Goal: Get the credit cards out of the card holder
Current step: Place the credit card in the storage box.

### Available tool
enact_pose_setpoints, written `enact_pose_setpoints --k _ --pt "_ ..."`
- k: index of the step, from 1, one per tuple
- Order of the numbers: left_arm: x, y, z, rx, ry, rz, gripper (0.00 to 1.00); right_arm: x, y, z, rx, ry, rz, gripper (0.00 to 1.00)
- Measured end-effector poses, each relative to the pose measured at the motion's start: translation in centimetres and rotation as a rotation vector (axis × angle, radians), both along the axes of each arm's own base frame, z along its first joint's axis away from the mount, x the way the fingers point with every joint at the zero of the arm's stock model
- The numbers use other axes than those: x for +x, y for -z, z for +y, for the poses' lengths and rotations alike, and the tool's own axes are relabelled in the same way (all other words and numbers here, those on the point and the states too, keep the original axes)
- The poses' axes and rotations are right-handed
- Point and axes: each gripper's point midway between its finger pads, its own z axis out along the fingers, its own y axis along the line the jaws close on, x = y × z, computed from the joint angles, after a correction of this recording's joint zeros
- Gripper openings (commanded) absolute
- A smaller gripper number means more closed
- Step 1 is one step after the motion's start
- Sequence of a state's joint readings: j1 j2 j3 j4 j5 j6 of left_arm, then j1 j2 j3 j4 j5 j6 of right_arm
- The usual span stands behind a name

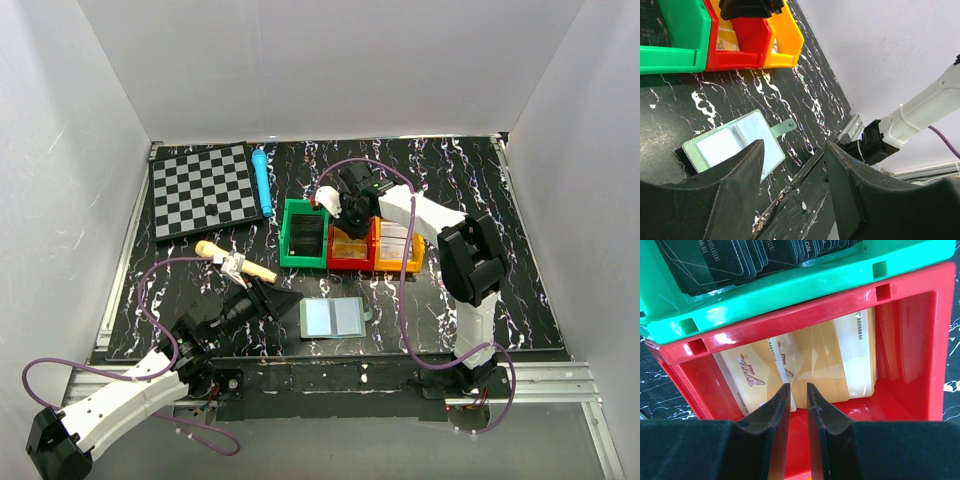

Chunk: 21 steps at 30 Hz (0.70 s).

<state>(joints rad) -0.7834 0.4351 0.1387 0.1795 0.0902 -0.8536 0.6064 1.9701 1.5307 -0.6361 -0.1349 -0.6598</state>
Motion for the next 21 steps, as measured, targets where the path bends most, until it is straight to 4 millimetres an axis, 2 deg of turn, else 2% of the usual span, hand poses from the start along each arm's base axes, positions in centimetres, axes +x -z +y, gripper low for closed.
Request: enact_pose_setpoints --k 2,3,5,8,10,14,16,17,18,19,21 --pt "0.0 0.0 0.0 0.0 0.0 0.0 0.52 0.2 -0.1 0.1 0.004 0.007 -0.007 0.28" --pt "0.0 0.0 0.0 0.0 0.0 0.0 0.52 0.4 -0.1 0.1 0.004 0.012 -0.013 0.34" --pt "0.0 0.0 0.0 0.0 0.0 0.001 0.53 0.8 -0.4 0.2 0.008 0.03 -0.03 0.34" --pt "0.0 0.1 0.0 0.002 0.0 0.003 0.61 2.0 -1.8 0.3 0.028 0.075 -0.092 0.35" --pt "0.0 0.3 0.1 0.007 -0.005 0.01 0.64 2.7 -4.1 0.3 0.063 0.123 -0.15 0.41" --pt "0.3 0.8 0.3 0.02 -0.026 0.026 0.75 3.0 -11.4 0.1 0.175 0.263 -0.288 0.5" --pt "0.4 1.2 0.5 0.029 -0.044 0.049 0.76 1.9 -14.9 0.4 0.247 0.313 -0.34 0.53" --pt "0.5 1.5 0.6 0.037 -0.053 0.061 0.76 0.7 -16.5 0.7 0.29 0.331 -0.36 0.57" --pt "0.6 1.8 0.7 0.046 -0.061 0.074 0.77 -0.3 -17.3 0.9 0.316 0.339 -0.366 0.62" --pt "0.7 2.0 0.7 0.06 -0.066 0.088 0.77 -1.7 -17.8 1.1 0.346 0.351 -0.358 0.75" --pt "0.9 2.3 0.7 0.086 -0.072 0.113 0.83 -5.1 -17.6 1.7 0.413 0.39 -0.278 0.87"
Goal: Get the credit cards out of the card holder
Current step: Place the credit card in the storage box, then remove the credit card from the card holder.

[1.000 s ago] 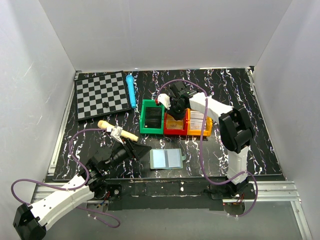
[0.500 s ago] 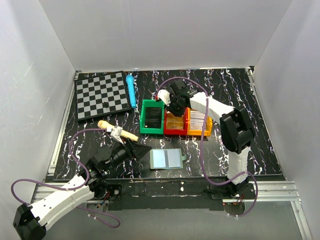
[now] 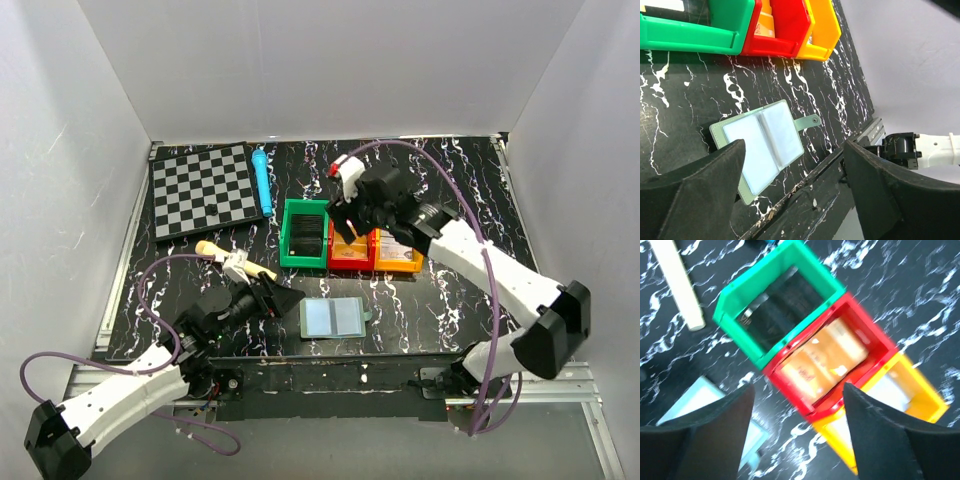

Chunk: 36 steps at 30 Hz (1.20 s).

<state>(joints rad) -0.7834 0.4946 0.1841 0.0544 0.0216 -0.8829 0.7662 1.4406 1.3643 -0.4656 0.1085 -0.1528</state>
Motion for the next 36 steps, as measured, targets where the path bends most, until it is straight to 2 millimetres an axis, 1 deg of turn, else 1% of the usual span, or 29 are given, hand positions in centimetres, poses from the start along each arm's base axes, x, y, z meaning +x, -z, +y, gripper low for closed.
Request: enact_pose_setpoints --k 2,3,4,5,6,8,9,12,13,14,15,16,17,20,23,25,27,29,31,34,36 --pt "0.1 -0.2 -0.1 0.016 -0.004 0.02 0.93 -2.0 1.1 -0.3 0.074 0.033 0.1 0.88" --pt "0.2 -0.4 -0.1 0.02 -0.003 0.027 0.96 -3.0 1.9 -0.7 0.119 0.05 0.175 0.89" --pt "0.1 -0.5 -0.2 0.021 0.0 0.033 0.98 -3.5 2.5 -1.2 0.147 0.069 0.223 0.89" --pt "0.1 -0.8 -0.3 0.023 0.005 0.04 0.98 -4.1 3.3 -1.8 0.18 0.093 0.272 0.89" --pt "0.0 -0.9 -0.4 0.027 0.01 0.044 0.98 -4.9 4.3 -2.9 0.202 0.136 0.314 0.9" --pt "0.0 -1.2 -0.6 0.035 0.021 0.053 0.98 -6.8 5.5 -3.9 0.202 0.18 0.34 0.9" --pt "0.0 -1.2 -0.7 0.039 0.023 0.059 0.98 -8.2 5.8 -4.2 0.179 0.195 0.339 0.91" --pt "0.0 -0.8 -0.7 0.051 0.023 0.082 0.98 -10.4 5.5 -4.1 0.114 0.25 0.301 0.91" --pt "-0.1 -0.5 -0.6 0.058 0.021 0.094 0.98 -10.6 5.4 -4.2 0.095 0.289 0.293 0.94" --pt "-0.1 -0.2 -0.6 0.062 0.017 0.109 0.98 -10.6 5.5 -4.6 0.079 0.347 0.292 0.98" --pt "-0.2 -0.1 -0.5 0.064 0.013 0.116 0.98 -10.5 5.7 -5.1 0.064 0.4 0.295 0.98" --pt "-0.2 0.1 -0.4 0.066 0.009 0.126 0.98 -10.2 6.3 -5.9 0.044 0.477 0.299 0.97" --pt "-0.3 0.2 -0.4 0.068 0.006 0.134 0.98 -10.2 7.0 -6.5 0.021 0.516 0.307 0.96" --pt "-0.4 0.2 -0.1 0.065 -0.003 0.144 0.98 -10.9 9.7 -7.6 -0.038 0.572 0.36 0.94" --pt "-0.4 0.0 -0.2 0.054 -0.001 0.143 0.98 -12.3 12.3 -8.1 -0.061 0.568 0.418 0.88" --pt "-0.6 0.1 -0.3 0.052 0.008 0.149 0.98 -13.2 13.7 -8.3 -0.073 0.561 0.458 0.81" --pt "-0.8 0.2 -0.5 0.052 0.021 0.161 0.97 -13.7 14.5 -8.2 -0.081 0.556 0.489 0.74" --pt "-0.9 0.5 -0.7 0.052 0.033 0.172 0.97 -13.8 14.9 -7.6 -0.071 0.547 0.512 0.73" --pt "-1.2 0.9 -0.9 0.054 0.049 0.187 0.96 -13.8 15.3 -6.8 -0.059 0.532 0.532 0.68" --pt "-1.5 1.2 -1.1 0.05 0.067 0.197 0.96 -14.2 16.7 -6.1 -0.057 0.514 0.567 0.54" --pt "-1.6 1.4 -1.2 0.05 0.075 0.201 0.95 -14.5 17.7 -5.9 -0.072 0.508 0.594 0.49"
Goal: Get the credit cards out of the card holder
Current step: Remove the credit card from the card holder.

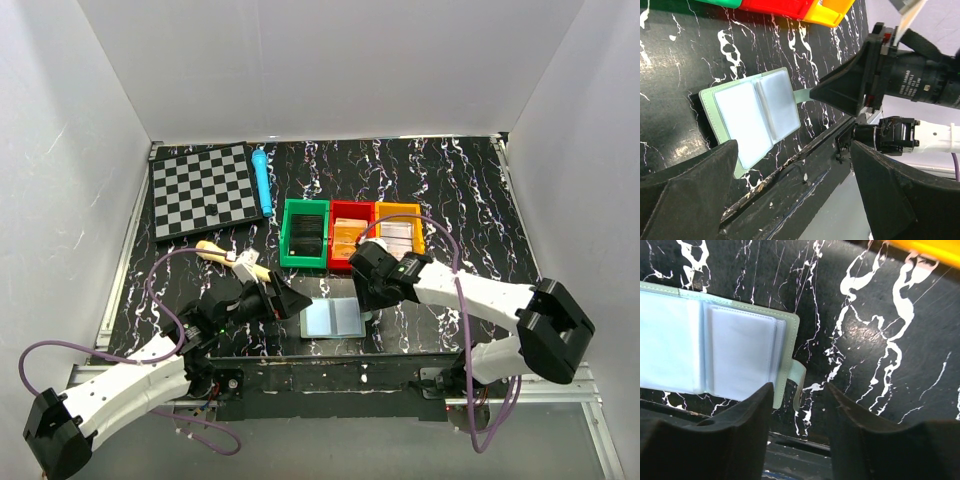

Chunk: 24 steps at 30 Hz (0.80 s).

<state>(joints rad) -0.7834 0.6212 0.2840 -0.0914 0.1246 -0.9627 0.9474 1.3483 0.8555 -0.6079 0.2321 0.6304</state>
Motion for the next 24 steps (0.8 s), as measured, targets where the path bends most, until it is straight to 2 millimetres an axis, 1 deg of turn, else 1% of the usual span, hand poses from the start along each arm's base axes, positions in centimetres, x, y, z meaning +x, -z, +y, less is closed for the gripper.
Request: enact_pose_setpoints --k 2,3,4,9,10,13,15,20,21,22,24 --pt "-0.1 -0.1 -0.1 -0.004 0.007 -0.001 0.95 -0.2 0.7 0.2 -0.006 -0.001 0.022 0.44" --pt "-0.1 -0.1 -0.1 -0.006 0.01 -0.002 0.95 -0.2 0.8 0.3 -0.005 -0.002 0.028 0.36" --pt "-0.2 -0.2 -0.2 -0.009 0.013 -0.003 0.95 -0.3 1.0 0.5 -0.003 -0.003 0.034 0.34" --pt "-0.3 -0.1 -0.2 -0.015 0.018 -0.006 0.95 -0.3 1.4 0.7 0.007 0.004 0.042 0.32" --pt "-0.3 0.0 -0.1 -0.013 0.018 -0.004 0.95 -0.4 1.5 0.6 0.005 0.006 0.044 0.32" --pt "-0.4 0.3 -0.1 -0.01 0.02 0.001 0.95 -0.6 1.7 0.5 -0.001 0.007 0.053 0.39" --pt "-0.5 0.4 -0.1 -0.008 0.021 0.003 0.95 -0.7 2.0 0.3 -0.004 0.009 0.058 0.39" --pt "-0.5 0.6 -0.1 -0.005 0.021 0.006 0.95 -1.4 2.7 -0.4 -0.026 0.016 0.082 0.33" --pt "-0.5 0.7 0.0 -0.004 0.021 0.008 0.95 -1.4 2.8 -0.4 -0.026 0.017 0.083 0.31" --pt "-0.5 0.7 0.0 -0.003 0.021 0.009 0.95 -1.4 2.7 -0.4 -0.024 0.019 0.084 0.24" --pt "-0.5 0.8 -0.1 -0.002 0.021 0.011 0.95 -1.5 2.8 -0.4 -0.022 0.02 0.086 0.21"
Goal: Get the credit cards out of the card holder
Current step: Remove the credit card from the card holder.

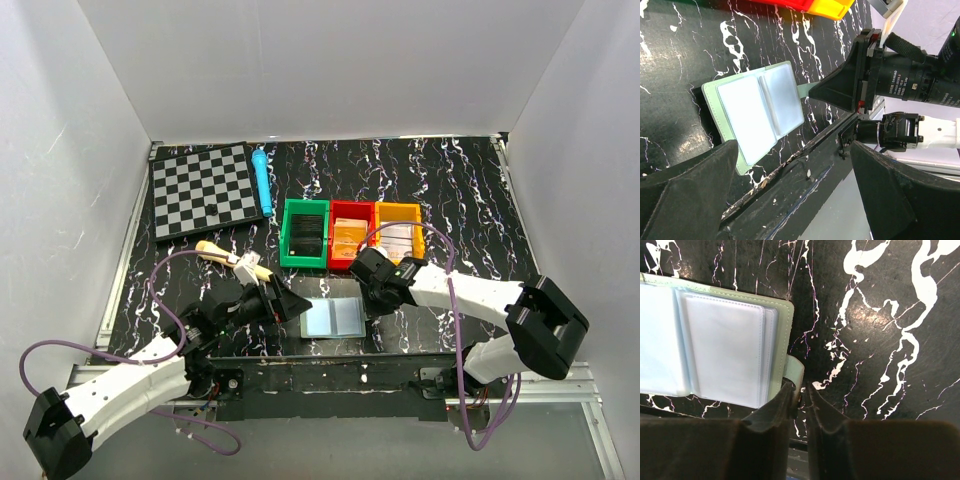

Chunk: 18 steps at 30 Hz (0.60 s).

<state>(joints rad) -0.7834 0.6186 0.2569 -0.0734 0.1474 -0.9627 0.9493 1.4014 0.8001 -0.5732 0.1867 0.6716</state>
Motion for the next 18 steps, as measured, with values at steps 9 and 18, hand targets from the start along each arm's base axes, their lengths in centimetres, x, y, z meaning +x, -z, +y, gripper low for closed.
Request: enact_pose_setpoints --k 9,18 --pt "-0.2 0.1 -0.1 0.002 0.012 0.004 0.93 0.0 -0.5 0.1 0.018 0.001 -0.012 0.01" --pt "-0.6 1.3 -1.0 0.044 0.079 0.045 0.88 -1.4 -6.7 1.6 0.194 -0.104 -0.129 0.01"
